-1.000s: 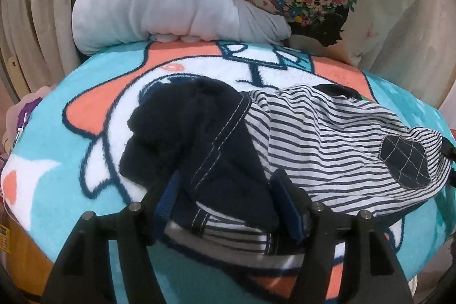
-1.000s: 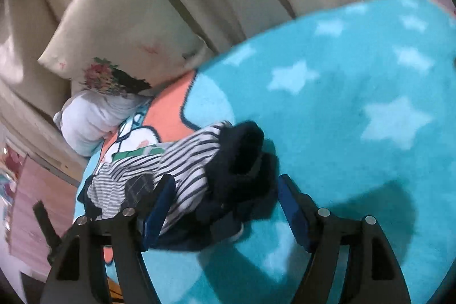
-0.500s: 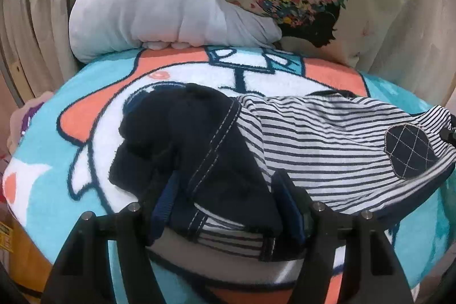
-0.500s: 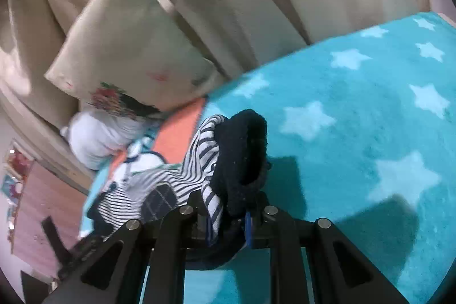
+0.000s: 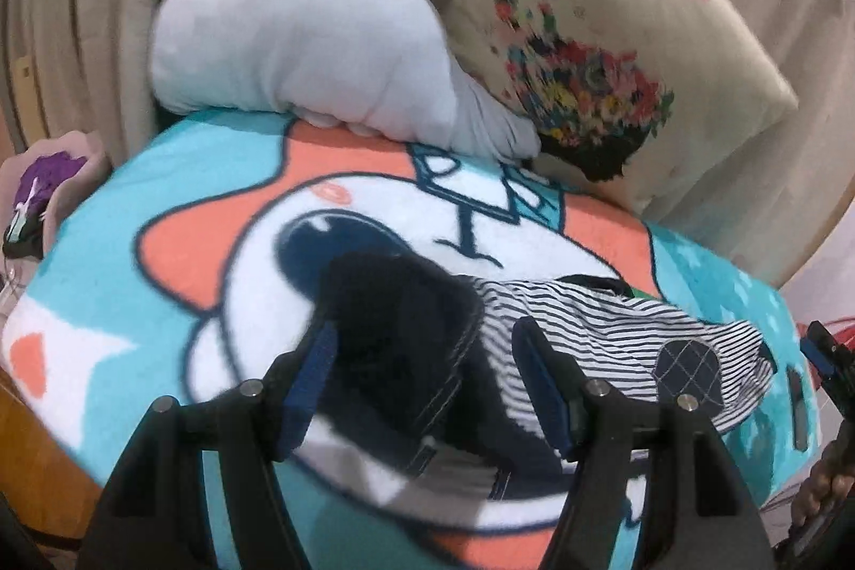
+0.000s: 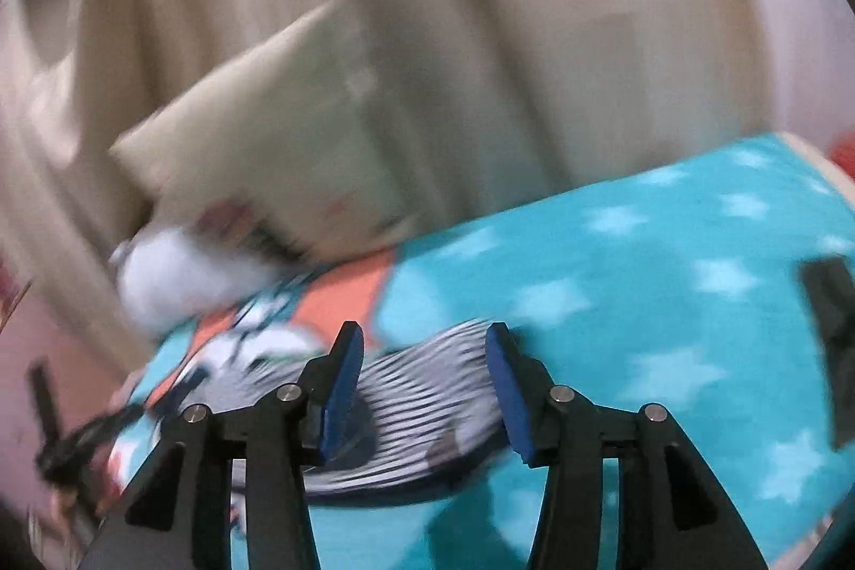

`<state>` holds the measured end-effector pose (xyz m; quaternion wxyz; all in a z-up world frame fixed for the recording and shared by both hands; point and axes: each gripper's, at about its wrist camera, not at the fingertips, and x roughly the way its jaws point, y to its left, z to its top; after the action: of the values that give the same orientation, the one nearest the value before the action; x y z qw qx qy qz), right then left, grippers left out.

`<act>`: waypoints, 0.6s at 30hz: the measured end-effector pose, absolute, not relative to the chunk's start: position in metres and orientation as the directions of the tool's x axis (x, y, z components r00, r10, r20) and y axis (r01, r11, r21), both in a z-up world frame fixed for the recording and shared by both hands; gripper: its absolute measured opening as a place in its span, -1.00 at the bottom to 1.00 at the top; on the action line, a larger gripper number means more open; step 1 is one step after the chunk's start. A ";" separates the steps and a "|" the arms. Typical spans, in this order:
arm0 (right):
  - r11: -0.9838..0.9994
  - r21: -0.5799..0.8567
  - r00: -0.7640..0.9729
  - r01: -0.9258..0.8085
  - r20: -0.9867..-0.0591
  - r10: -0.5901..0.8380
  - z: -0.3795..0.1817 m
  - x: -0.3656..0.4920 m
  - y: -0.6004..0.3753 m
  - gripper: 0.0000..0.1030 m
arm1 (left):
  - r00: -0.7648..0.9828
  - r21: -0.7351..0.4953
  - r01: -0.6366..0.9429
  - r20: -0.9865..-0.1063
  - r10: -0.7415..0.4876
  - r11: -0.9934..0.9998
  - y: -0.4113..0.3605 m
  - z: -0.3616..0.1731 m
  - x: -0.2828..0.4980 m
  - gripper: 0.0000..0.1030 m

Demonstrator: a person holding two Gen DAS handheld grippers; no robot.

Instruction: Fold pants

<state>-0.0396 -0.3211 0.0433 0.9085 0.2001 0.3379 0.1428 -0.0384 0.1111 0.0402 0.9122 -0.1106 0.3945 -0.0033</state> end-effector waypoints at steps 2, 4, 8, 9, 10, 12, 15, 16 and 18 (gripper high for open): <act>0.874 0.450 0.670 -0.181 -0.594 0.445 0.030 -0.028 -0.292 0.00 | 0.651 -0.140 -0.106 -0.758 -0.038 0.985 0.101 0.025 -0.028 0.30; 0.875 0.444 0.626 -0.194 -0.631 0.459 0.012 -0.018 -0.277 0.00 | 0.612 -0.042 -0.155 -0.789 0.063 0.987 0.097 0.007 -0.028 0.30; 0.933 0.359 0.628 -0.031 -0.719 0.297 -0.023 -0.009 -0.299 -0.05 | 0.607 0.036 -0.138 -0.787 0.113 0.990 0.095 -0.013 -0.048 0.33; 0.923 0.384 0.631 -0.019 -0.712 0.309 -0.027 -0.010 -0.308 -0.13 | 0.610 0.031 -0.127 -0.786 0.103 0.991 0.095 -0.013 -0.053 0.35; 0.895 0.446 0.633 -0.014 -0.689 0.353 -0.030 -0.011 -0.319 -0.18 | 0.616 0.009 -0.114 -0.784 0.077 0.993 0.097 -0.013 -0.058 0.35; 0.873 0.488 0.638 0.014 -0.677 0.368 -0.026 -0.016 -0.328 -0.18 | 0.616 -0.073 -0.091 -0.788 -0.002 0.993 0.108 -0.013 -0.065 0.35; 0.931 0.366 0.686 -0.017 -0.673 0.277 0.006 -0.031 -0.314 -0.05 | 0.629 -0.190 -0.081 -0.771 -0.098 0.978 0.125 -0.004 -0.079 0.34; 0.937 0.346 0.696 -0.050 -0.661 0.281 0.017 -0.034 -0.305 -0.05 | 0.645 -0.208 -0.088 -0.757 -0.103 0.974 0.130 0.001 -0.085 0.34; 0.932 0.343 0.691 -0.121 -0.645 0.327 0.034 -0.031 -0.282 -0.05 | 0.672 -0.205 -0.119 -0.737 -0.073 0.972 0.139 0.010 -0.091 0.34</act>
<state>-0.0312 -0.2816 0.0335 0.9090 0.1380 0.3736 0.1231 -0.0913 0.1389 0.0100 0.9066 -0.1186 0.4048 0.0129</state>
